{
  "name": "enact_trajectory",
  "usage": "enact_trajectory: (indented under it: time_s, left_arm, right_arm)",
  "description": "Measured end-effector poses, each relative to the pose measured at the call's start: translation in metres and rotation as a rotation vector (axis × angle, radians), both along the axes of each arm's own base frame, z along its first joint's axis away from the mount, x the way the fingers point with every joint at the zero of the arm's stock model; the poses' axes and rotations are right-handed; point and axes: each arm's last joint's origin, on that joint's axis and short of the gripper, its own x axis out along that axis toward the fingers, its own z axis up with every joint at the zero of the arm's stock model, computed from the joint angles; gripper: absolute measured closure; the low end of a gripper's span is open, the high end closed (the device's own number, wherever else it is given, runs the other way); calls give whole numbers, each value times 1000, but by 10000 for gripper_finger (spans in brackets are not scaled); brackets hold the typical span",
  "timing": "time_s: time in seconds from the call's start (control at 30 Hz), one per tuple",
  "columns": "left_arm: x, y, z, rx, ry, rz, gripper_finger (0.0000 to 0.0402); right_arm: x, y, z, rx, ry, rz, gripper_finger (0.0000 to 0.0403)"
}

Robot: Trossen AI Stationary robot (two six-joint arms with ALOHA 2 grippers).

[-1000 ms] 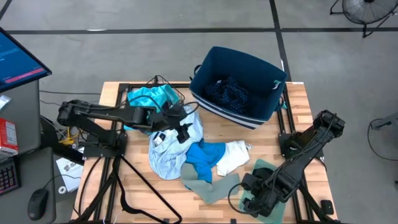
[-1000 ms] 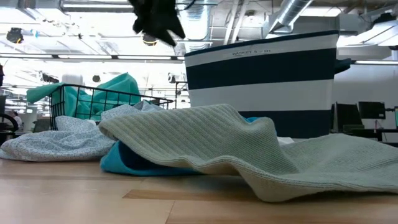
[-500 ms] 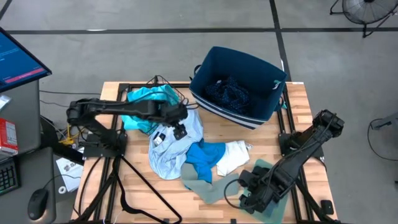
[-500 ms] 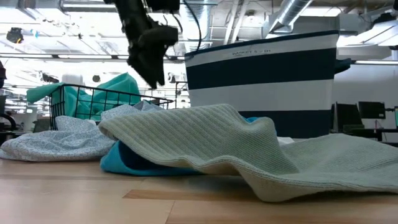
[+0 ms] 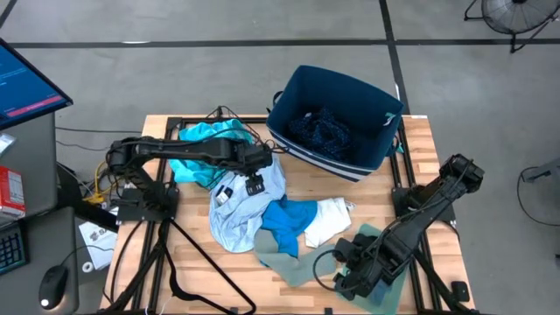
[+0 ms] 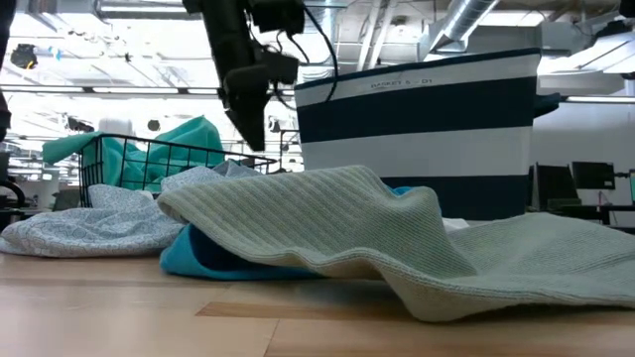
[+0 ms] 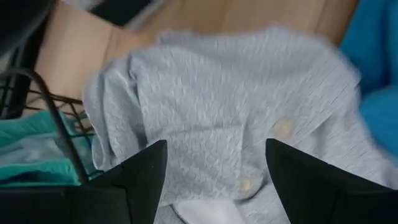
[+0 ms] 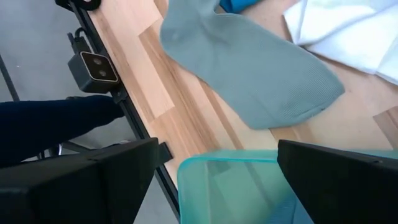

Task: Pick & Place Cloths
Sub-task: Put the blue polo shirt into the blue laundry organizer

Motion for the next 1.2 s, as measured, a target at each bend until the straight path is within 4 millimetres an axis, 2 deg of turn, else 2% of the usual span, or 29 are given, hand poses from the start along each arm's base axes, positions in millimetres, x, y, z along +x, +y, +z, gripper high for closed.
enact_trajectory:
  time_s: [0.17,0.33,0.6,0.73,0.83,0.93,1.07,1.2]
  left_arm:
    - [5,-8,-21,12,129,-74,147]
    - [11,-15,-40,99,240,-119,147]
    - [19,-15,-78,-11,362,-143,151]
    - [22,-16,-97,-39,418,-126,200]
    - [23,-16,-102,-61,429,-115,279]
    - [23,-16,-102,-63,423,-94,372]
    - [19,-17,-88,-80,374,-58,391]
    - [11,-24,-50,-141,232,-26,396]
  right_arm:
    - [1,0,0,4,-5,-1,81]
    - [2,-1,0,6,-6,-8,81]
    - [4,-1,1,16,-17,-12,81]
    - [4,-1,1,20,-20,-12,81]
    - [4,-1,1,17,-20,-8,81]
    - [4,-1,1,15,-20,-4,81]
    - [4,-1,1,5,-23,15,81]
    - [6,-3,1,-11,-31,34,81]
